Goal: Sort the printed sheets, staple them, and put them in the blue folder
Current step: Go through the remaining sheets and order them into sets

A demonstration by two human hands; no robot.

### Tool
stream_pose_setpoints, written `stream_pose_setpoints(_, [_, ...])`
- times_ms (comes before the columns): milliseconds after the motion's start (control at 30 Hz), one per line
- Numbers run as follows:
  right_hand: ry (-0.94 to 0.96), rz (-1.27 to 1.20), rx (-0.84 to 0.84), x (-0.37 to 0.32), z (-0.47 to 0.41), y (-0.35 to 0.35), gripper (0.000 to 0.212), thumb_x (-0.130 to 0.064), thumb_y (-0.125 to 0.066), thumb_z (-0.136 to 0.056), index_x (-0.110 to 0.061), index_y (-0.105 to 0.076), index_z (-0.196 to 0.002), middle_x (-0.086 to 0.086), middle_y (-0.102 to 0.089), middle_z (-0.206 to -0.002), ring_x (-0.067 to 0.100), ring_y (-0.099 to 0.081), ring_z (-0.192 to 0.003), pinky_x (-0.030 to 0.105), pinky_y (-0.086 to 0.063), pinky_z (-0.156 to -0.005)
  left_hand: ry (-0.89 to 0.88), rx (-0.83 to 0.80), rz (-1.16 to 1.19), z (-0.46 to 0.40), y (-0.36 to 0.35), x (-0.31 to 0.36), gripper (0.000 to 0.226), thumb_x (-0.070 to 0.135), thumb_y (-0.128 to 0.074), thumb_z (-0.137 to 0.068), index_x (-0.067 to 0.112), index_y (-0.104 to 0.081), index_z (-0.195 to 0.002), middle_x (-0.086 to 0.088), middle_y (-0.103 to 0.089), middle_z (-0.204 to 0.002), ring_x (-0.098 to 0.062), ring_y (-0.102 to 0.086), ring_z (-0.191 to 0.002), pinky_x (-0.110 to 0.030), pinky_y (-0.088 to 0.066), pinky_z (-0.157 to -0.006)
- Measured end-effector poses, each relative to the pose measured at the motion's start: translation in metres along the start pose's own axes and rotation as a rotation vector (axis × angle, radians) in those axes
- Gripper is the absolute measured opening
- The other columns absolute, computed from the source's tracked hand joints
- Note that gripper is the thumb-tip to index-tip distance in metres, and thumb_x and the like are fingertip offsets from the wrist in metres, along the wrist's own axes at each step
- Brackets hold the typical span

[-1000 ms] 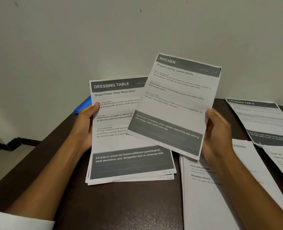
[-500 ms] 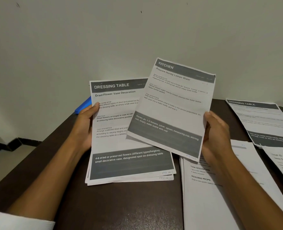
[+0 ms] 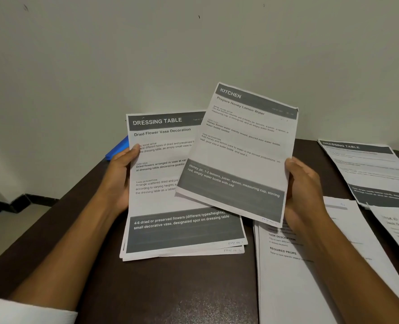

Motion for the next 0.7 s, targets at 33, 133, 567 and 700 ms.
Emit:
stream_pose_setpoints(33, [0.002, 0.002, -0.004, -0.001, 0.001, 0.000, 0.030, -0.021, -0.047, -0.111, -0.015, -0.070, -0.129, 0.005, -0.079, -0.116, 0.030, -0.077, -0.107, 0.051, -0.062, -0.093, -0.001, 0.001, -0.001, 0.000, 0.000, 0.000, 0.038, 0.029, -0.049, -0.110, 0.017, -0.062, -0.143, -0.009, -0.074, -0.131, -0.032, -0.072, -0.118, -0.049, -0.063, -0.090])
stream_pose_setpoints(133, [0.008, 0.004, -0.006, 0.000, 0.001, -0.002, 0.030, -0.022, -0.047, -0.111, -0.016, -0.069, -0.131, 0.004, -0.079, -0.118, 0.028, -0.077, -0.107, 0.052, -0.060, -0.096, -0.001, -0.001, -0.003, -0.001, 0.001, 0.000, 0.038, 0.029, -0.048, -0.110, 0.016, -0.062, -0.142, -0.010, -0.073, -0.131, -0.033, -0.071, -0.119, -0.050, -0.063, -0.090])
stream_pose_setpoints(567, [0.020, 0.062, -0.100, -0.001, 0.007, -0.008, 0.032, -0.012, -0.044, -0.110, -0.015, -0.068, -0.130, 0.001, -0.079, -0.119, 0.026, -0.076, -0.108, 0.044, -0.061, -0.088, -0.002, -0.008, -0.004, -0.002, 0.002, -0.001, 0.038, 0.029, -0.048, -0.110, 0.015, -0.063, -0.141, -0.012, -0.073, -0.132, -0.034, -0.071, -0.119, -0.050, -0.062, -0.094])
stream_pose_setpoints(700, [0.061, 0.149, -0.131, 0.000, 0.010, -0.012, 0.030, -0.010, -0.047, -0.108, -0.016, -0.068, -0.128, 0.000, -0.079, -0.116, 0.023, -0.077, -0.104, 0.035, -0.063, -0.078, -0.001, -0.007, -0.009, -0.001, 0.001, 0.000, 0.038, 0.029, -0.048, -0.109, 0.014, -0.063, -0.141, -0.012, -0.073, -0.131, -0.034, -0.071, -0.118, -0.050, -0.063, -0.091])
Point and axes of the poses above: each hand's wrist, its own z-axis away from the middle knuckle, its own y-axis out of the back of the hand, x = y × z, the point moved 2 cm from there along -z, towards the middle knuckle
